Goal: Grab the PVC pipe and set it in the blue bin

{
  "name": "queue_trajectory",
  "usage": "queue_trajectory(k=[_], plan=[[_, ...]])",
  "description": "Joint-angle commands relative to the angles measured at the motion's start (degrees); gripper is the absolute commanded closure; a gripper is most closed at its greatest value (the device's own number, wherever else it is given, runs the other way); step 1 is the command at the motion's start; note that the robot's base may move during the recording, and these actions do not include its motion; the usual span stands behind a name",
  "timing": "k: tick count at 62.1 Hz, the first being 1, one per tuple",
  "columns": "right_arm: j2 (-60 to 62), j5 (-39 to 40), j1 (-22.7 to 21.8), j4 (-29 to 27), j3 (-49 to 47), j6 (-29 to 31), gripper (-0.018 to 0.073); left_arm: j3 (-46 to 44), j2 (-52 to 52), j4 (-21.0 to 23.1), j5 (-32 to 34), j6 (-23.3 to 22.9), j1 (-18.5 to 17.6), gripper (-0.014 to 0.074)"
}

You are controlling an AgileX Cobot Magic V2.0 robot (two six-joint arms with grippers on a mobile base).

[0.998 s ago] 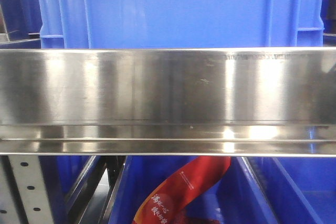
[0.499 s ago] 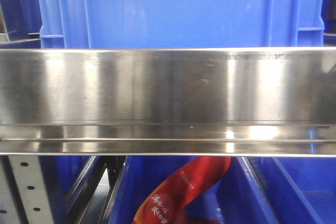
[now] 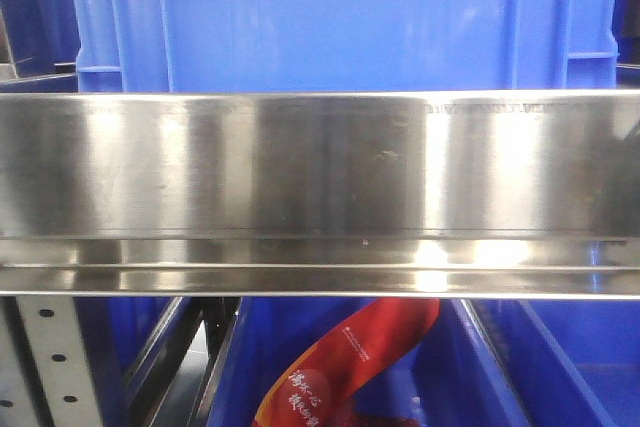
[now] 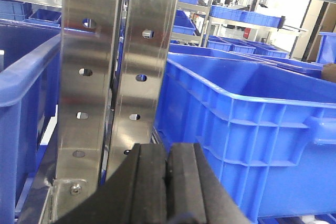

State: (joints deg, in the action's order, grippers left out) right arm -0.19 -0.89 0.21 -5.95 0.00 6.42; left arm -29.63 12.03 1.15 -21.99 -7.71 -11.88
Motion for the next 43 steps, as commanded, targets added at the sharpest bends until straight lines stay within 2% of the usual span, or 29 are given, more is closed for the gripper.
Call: queue_trajectory(k=[1, 9, 19, 25, 39, 43], plan=[[0.19, 1.54, -0.21, 0.37, 0.00, 0.03, 0.0715, 0.40, -0.29, 0.04, 1.47, -0.41, 0.25, 0.0707], [0.19, 1.54, -0.21, 0.37, 0.00, 0.03, 0.0715, 4.23, -3.60, -3.76, 2.92, -0.41, 1.05, 0.0707], [0.19, 1.54, -0.21, 0.37, 0.00, 0.03, 0.0715, 13.11, -12.03, -8.65, 3.52, -0.41, 4.18, 0.0707], [0.19, 1.65, -0.21, 0.37, 0.00, 0.03, 0.0715, 19.38, -12.03, -7.91, 6.28, -0.41, 6.49, 0.0707], [0.19, 1.76, -0.21, 0.37, 0.00, 0.03, 0.0715, 29.63, -12.03, -5.35, 21.99, -0.06, 8.33, 0.0707], [0.19, 1.76, -0.21, 0.37, 0.00, 0.03, 0.0715, 29.63, -12.03, -5.27, 16.94, 0.26, 8.33, 0.0707]])
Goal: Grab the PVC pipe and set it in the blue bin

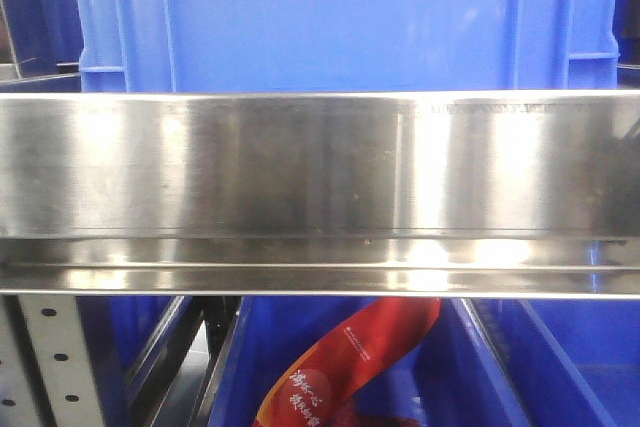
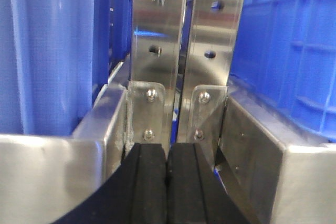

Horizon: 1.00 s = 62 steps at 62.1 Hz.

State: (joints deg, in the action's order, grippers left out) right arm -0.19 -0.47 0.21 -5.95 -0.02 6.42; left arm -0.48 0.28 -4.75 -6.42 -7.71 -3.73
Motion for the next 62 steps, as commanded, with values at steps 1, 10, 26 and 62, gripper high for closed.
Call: queue_trajectory(k=[1, 10, 26, 62], plan=[[0.19, 1.34, -0.21, 0.37, 0.02, 0.03, 0.0715, 0.48, -0.28, 0.62, 1.13, 0.51, 0.18, 0.0707], [0.19, 1.34, -0.21, 0.37, 0.02, 0.03, 0.0715, 0.48, -0.28, 2.61, 2.55, 5.73, 0.18, 0.0707], [0.19, 1.34, -0.21, 0.37, 0.02, 0.03, 0.0715, 0.48, -0.28, 3.08, 6.09, 6.38, 0.18, 0.0707], [0.19, 1.34, -0.21, 0.37, 0.02, 0.03, 0.0715, 0.48, -0.28, 3.08, 7.28, 6.26, 0.18, 0.0707]])
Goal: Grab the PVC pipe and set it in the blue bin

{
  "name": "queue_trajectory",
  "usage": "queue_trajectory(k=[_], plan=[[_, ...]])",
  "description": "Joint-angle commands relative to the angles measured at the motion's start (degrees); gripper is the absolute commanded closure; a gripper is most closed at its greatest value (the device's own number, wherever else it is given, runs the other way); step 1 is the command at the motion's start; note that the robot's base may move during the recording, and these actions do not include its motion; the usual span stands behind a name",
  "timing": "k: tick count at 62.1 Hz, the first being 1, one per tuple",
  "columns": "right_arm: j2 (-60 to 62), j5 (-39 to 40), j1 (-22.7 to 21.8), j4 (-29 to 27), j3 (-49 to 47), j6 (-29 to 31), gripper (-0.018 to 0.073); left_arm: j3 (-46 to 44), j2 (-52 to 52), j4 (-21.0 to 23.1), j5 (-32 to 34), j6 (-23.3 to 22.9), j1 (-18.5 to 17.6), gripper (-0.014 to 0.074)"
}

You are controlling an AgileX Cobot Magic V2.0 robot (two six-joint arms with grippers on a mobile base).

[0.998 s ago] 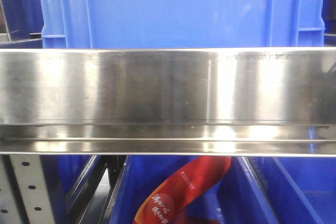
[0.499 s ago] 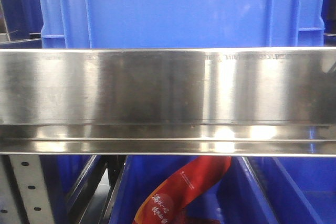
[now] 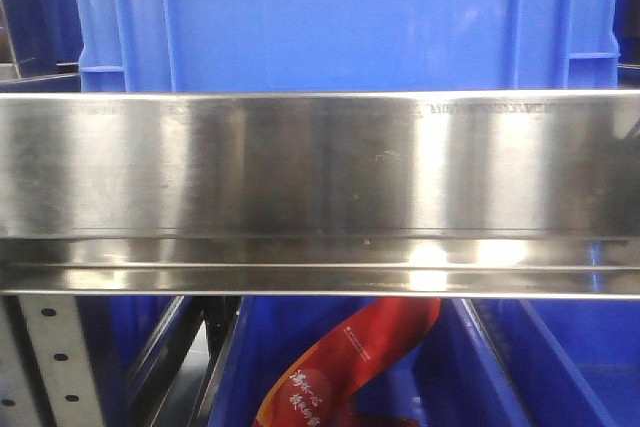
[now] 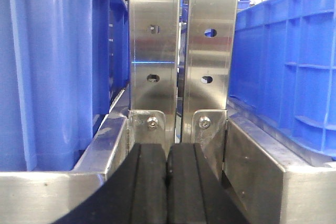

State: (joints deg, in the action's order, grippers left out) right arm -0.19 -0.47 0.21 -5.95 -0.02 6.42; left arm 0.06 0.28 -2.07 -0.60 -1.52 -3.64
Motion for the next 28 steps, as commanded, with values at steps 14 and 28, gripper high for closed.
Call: queue_trajectory(k=[14, 28], plan=[[0.19, 1.34, -0.21, 0.37, 0.02, 0.03, 0.0715, -0.06, -0.28, 0.40, 1.46, 0.07, 0.09, 0.0707], [0.19, 1.34, -0.21, 0.37, 0.02, 0.03, 0.0715, -0.06, -0.28, 0.40, 1.46, 0.07, 0.09, 0.0707]])
